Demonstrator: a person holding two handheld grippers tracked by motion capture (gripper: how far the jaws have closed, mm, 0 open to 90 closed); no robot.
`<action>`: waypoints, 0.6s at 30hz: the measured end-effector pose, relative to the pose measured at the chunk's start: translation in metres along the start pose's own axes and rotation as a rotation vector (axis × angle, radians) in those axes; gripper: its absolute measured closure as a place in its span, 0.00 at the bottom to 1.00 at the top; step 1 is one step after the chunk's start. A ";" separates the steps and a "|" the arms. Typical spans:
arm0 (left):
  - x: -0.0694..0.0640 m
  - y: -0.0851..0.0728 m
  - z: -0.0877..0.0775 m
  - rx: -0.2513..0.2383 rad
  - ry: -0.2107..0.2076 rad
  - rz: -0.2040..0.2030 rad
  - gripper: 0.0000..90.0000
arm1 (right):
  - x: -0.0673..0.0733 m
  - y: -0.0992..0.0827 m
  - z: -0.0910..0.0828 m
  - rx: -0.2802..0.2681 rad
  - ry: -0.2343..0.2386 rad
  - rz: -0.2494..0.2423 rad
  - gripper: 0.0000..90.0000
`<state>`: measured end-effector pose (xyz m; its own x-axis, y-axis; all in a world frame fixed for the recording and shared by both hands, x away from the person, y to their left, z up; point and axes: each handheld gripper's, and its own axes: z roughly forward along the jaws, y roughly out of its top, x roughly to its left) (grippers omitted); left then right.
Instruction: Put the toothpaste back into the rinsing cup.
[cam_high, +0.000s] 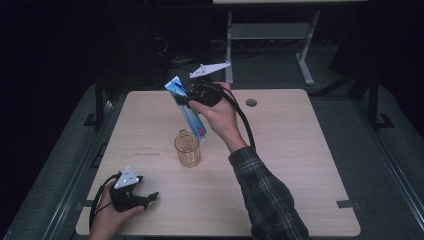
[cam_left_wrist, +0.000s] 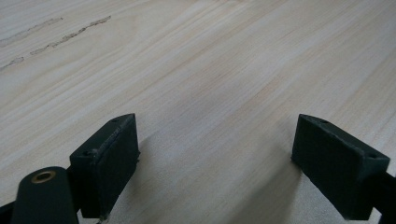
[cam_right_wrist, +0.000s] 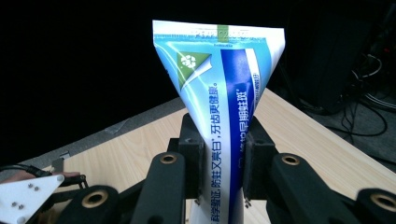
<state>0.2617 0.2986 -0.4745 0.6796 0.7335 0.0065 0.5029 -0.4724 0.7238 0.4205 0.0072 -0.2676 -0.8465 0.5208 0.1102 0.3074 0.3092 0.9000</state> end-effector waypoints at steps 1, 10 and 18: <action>0.000 0.000 0.000 0.000 0.000 0.000 0.15 | 0.001 0.000 0.003 -0.001 0.004 0.003 0.82; 0.000 0.000 0.000 -0.002 -0.004 0.000 0.15 | 0.003 -0.004 0.026 -0.020 0.031 0.011 0.81; 0.000 0.000 0.000 -0.002 -0.003 0.002 0.15 | 0.002 -0.013 0.039 -0.020 0.051 0.006 0.81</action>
<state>0.2617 0.2985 -0.4746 0.6822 0.7311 0.0060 0.5005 -0.4730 0.7251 0.4323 0.0352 -0.2954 -0.8657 0.4816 0.1367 0.3045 0.2897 0.9074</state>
